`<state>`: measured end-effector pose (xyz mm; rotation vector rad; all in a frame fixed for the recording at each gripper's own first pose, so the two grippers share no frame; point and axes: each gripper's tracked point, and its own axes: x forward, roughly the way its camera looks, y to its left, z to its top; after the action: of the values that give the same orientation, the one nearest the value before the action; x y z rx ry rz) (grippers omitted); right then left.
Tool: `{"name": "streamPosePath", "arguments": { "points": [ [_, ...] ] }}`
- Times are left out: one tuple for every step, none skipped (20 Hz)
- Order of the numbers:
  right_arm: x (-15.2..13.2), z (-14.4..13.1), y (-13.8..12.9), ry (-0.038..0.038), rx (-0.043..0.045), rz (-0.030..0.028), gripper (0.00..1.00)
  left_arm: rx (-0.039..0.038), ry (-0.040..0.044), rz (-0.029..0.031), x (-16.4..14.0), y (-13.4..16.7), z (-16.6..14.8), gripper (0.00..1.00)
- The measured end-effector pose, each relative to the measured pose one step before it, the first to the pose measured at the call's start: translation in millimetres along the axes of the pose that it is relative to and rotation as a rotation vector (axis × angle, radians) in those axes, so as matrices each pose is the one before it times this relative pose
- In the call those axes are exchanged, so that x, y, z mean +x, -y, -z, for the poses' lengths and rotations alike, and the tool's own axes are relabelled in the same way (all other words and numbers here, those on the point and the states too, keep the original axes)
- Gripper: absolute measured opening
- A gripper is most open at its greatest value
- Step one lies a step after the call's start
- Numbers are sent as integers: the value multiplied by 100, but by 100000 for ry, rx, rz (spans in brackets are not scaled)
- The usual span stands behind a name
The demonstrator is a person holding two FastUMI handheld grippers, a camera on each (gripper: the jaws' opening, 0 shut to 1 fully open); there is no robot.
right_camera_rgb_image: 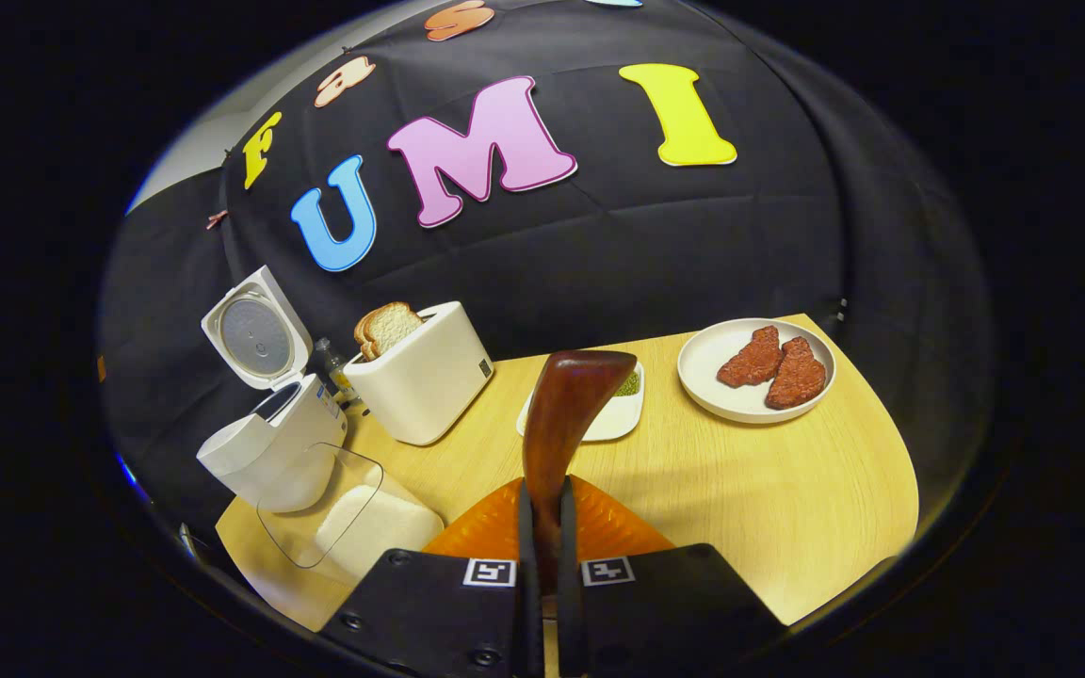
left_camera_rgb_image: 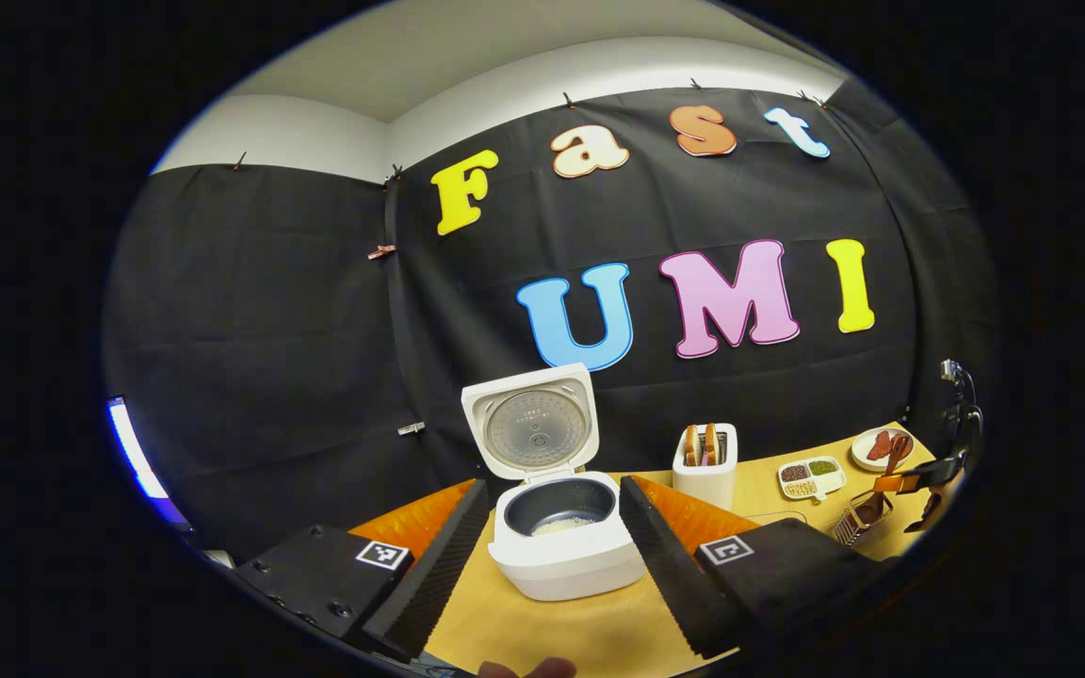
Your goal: Close the left gripper, press the button to open the rice cooker; take a wooden spoon from the chopstick holder with the right hand, scoop a spoonful of rice and pour it into the rice cooker, then put the wooden spoon back into the chopstick holder.
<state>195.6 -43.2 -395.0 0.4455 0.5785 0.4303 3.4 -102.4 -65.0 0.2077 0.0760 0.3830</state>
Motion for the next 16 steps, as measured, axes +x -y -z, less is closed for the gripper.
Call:
{"name": "streamPosePath", "arguments": {
  "points": [
    [-365,-871,60,2084,2005,636,11,-859,-502,-441,-56,-331,222,96],
    [-545,-1157,-112,2161,2411,-221,11,-802,-623,-291,-157,-358,265,96],
    [-410,-1046,-355,2434,1043,-102,11,-614,-521,-489,-100,-428,116,96],
    [-284,-861,-351,2236,-650,-345,11,-618,180,-353,-118,-608,1,96],
    [-239,-419,-426,659,-1624,-55,11,-747,964,299,-91,-500,-214,96],
    [-413,-559,-396,933,-2283,330,11,-710,582,791,20,-332,-51,96],
    [-370,-729,-406,1182,-2288,847,10,-312,284,1280,170,-385,-18,96],
    [-486,-948,-597,1921,-1908,653,10,181,570,1928,229,-395,44,96],
    [-654,-1128,-1040,2377,-1244,888,10,375,448,2234,304,-410,-76,96],
    [-467,-980,-1086,2075,-1165,427,11,623,206,2436,362,-463,128,96],
    [-648,-1129,-1705,2776,-1699,-517,10,325,448,1859,394,-653,-46,96],
    [-492,-1114,-2305,1986,-2364,-1824,11,-377,329,2018,287,-709,0,96],
    [-204,-284,-1921,749,-2548,-1731,10,-1084,50,1985,269,-574,43,96],
    [-11,-245,-2326,275,-3573,-1560,10,-1079,-293,2315,223,-439,217,96],
    [380,-71,-1875,89,-3227,-608,10,-819,110,1807,221,-511,206,97],
    [415,-11,-1662,28,-2689,171,10,-879,18,2017,256,-629,265,97]
  ]
}}
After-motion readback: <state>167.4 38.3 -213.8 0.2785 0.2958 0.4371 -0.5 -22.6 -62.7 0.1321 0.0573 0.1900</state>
